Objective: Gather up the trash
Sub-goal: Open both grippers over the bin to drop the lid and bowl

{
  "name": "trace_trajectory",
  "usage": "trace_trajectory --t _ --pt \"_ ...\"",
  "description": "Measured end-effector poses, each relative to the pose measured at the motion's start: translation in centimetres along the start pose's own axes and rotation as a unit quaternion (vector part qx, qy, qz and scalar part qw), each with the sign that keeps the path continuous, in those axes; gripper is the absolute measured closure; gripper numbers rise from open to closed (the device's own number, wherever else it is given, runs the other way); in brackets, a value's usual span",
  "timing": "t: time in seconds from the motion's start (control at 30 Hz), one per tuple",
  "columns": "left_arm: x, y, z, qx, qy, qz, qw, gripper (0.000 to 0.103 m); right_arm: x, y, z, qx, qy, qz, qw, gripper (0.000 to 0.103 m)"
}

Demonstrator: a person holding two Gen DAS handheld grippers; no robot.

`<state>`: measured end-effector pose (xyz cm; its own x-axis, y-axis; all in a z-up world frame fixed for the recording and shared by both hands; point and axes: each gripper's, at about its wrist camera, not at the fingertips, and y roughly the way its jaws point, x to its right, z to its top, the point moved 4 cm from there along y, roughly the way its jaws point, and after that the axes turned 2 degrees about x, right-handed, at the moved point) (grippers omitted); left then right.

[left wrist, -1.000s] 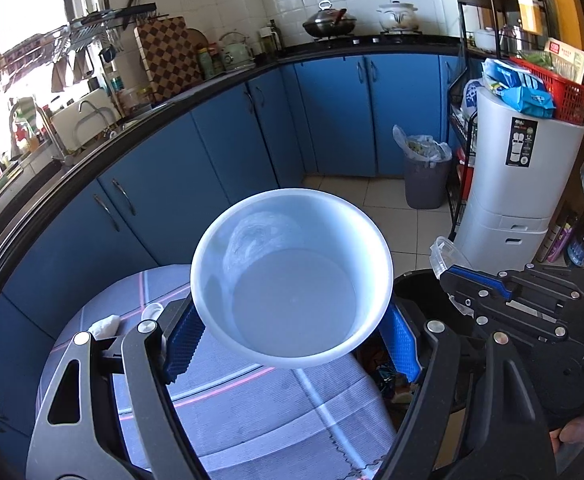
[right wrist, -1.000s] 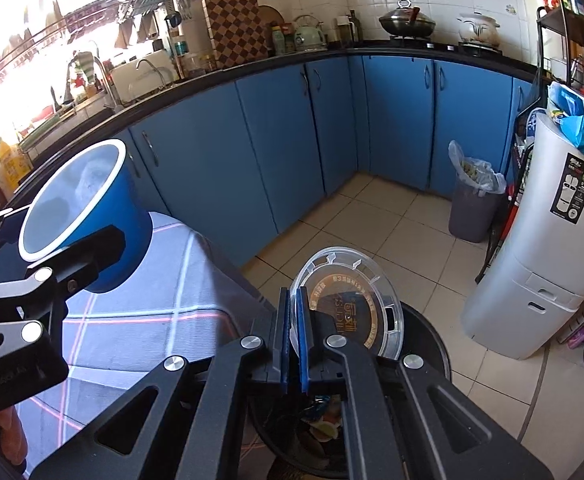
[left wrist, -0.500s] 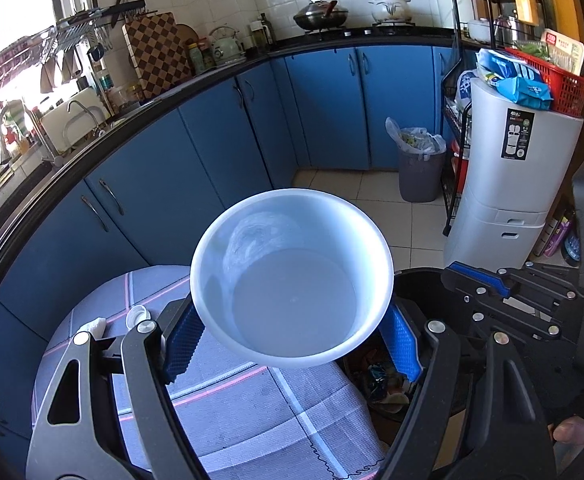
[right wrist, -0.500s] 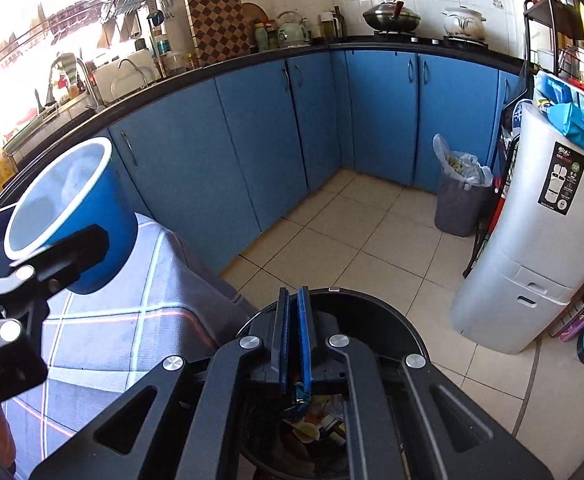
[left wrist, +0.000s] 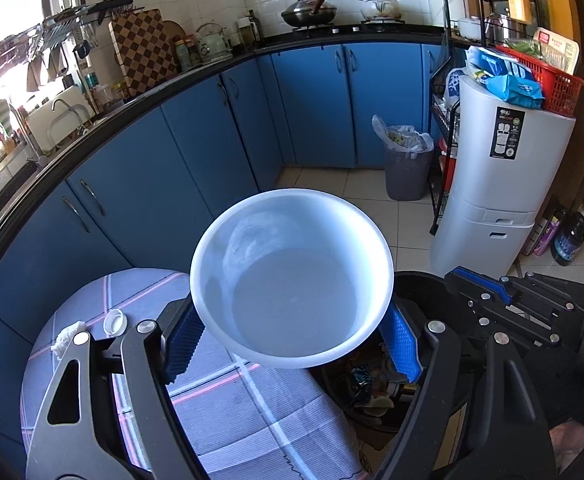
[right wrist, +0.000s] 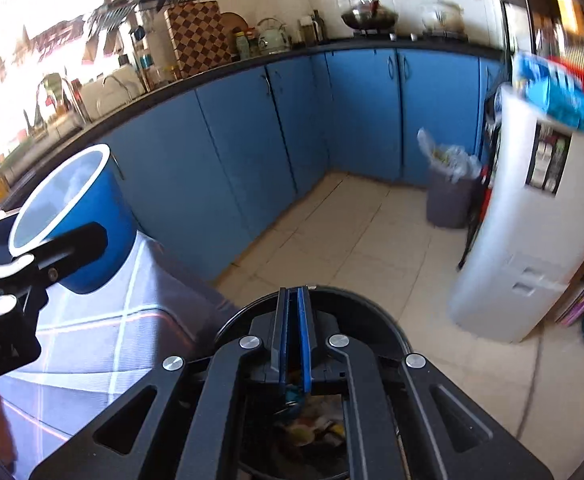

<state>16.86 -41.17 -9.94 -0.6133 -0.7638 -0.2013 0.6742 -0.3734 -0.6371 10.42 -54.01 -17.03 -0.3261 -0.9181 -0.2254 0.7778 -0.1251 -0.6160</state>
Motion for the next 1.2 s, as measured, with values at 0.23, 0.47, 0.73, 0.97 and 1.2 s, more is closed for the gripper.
trace_trajectory --t 0.23,0.47,0.73,0.97,1.2 --pt "0.8 0.6 0.1 -0.004 0.004 -0.009 0.9999 0.026 1.1 -0.1 -0.5 0.003 -0.003 -0.024 1.0 0.097" --pt "1.7 1.1 0.3 -0.005 0.004 -0.021 0.9998 0.026 1.4 -0.3 -1.3 -0.003 0.012 -0.01 1.0 0.097" --pt "2.7 1.5 0.5 -0.005 0.008 -0.027 0.9996 0.026 0.9 -0.8 -2.1 0.013 -0.041 0.003 0.999 0.007" --pt "3.1 1.8 0.6 -0.009 0.011 -0.034 0.9993 0.026 1.0 -1.0 -1.8 0.01 -0.043 -0.018 0.999 0.007" --pt "3.9 2.1 1.1 -0.011 0.007 -0.052 0.9986 0.026 0.5 -1.1 -2.3 0.003 -0.045 0.005 0.999 0.007"
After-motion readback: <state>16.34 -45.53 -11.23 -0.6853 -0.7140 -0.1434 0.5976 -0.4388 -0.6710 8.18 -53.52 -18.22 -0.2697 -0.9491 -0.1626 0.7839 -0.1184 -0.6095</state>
